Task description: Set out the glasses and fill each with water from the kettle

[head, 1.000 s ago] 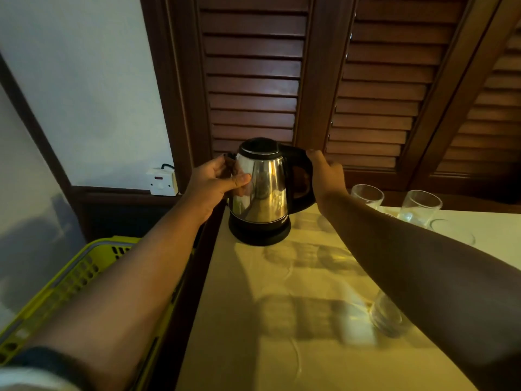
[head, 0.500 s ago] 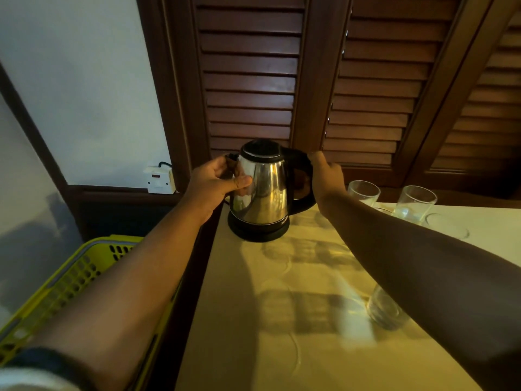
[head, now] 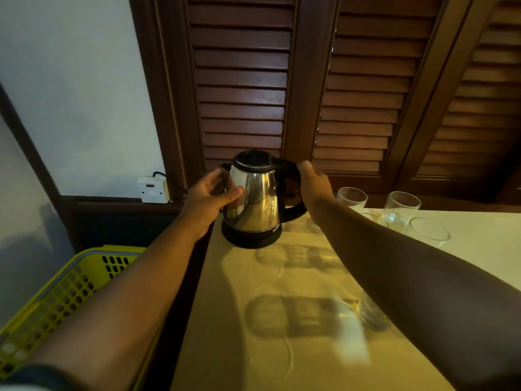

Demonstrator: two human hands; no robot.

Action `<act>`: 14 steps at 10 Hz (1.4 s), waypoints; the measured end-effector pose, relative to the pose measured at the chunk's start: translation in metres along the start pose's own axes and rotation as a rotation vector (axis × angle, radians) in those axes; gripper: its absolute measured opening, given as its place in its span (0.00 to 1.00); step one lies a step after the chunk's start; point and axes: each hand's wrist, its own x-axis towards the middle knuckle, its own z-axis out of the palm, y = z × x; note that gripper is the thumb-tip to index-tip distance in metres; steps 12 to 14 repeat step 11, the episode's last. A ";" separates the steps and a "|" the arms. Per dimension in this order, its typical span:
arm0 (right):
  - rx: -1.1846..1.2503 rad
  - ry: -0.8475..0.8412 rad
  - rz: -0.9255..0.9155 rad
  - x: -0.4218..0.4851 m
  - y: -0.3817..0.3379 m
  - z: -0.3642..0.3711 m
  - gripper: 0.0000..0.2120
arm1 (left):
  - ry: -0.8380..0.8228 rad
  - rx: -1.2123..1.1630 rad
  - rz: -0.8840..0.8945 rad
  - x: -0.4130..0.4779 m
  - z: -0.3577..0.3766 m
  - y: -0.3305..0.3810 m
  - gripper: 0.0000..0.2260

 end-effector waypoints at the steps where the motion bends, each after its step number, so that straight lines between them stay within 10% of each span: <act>1: -0.029 0.002 -0.010 -0.001 0.001 0.001 0.28 | -0.012 -0.019 -0.002 -0.001 0.002 0.000 0.20; 14: -0.203 0.204 -0.149 -0.030 0.023 0.006 0.34 | 0.187 0.245 -0.020 -0.018 -0.007 -0.004 0.38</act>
